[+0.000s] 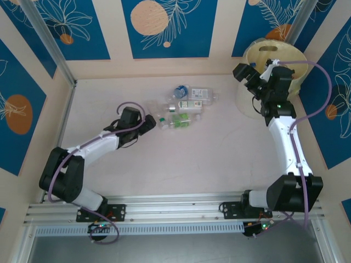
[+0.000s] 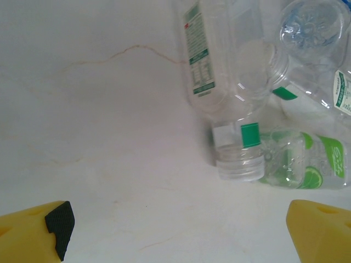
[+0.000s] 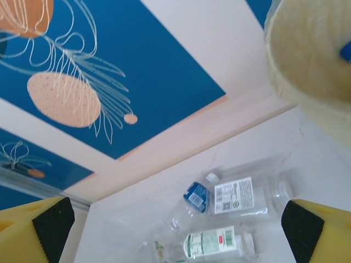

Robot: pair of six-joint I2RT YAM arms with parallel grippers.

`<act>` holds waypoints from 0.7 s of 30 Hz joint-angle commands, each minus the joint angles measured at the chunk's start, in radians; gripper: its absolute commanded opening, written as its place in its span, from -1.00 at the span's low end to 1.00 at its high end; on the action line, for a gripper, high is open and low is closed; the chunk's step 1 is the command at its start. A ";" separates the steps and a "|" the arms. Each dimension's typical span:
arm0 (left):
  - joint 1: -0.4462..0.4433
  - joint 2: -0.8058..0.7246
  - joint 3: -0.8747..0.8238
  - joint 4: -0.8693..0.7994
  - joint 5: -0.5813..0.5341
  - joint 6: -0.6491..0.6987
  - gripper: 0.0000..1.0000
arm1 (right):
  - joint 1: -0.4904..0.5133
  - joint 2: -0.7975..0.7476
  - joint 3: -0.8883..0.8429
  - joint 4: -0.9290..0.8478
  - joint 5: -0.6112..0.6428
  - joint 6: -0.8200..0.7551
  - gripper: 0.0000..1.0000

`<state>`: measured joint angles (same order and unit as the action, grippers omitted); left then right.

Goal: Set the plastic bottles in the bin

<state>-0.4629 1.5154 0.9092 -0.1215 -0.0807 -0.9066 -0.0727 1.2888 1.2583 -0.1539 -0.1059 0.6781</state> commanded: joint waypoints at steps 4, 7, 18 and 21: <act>-0.063 0.142 0.152 -0.108 -0.091 0.001 1.00 | 0.016 -0.091 -0.123 0.026 -0.045 -0.013 0.99; -0.084 0.209 0.227 -0.157 -0.139 -0.013 1.00 | 0.020 -0.117 -0.148 0.016 -0.051 -0.015 0.99; -0.114 0.423 0.431 -0.235 -0.204 -0.029 0.84 | 0.021 -0.153 -0.168 -0.014 -0.017 -0.039 0.99; -0.114 0.451 0.443 -0.239 -0.229 -0.024 0.79 | 0.020 -0.159 -0.168 -0.030 -0.010 -0.049 0.99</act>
<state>-0.5682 1.9419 1.3216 -0.3138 -0.2638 -0.9333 -0.0582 1.1526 1.1027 -0.1616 -0.1307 0.6556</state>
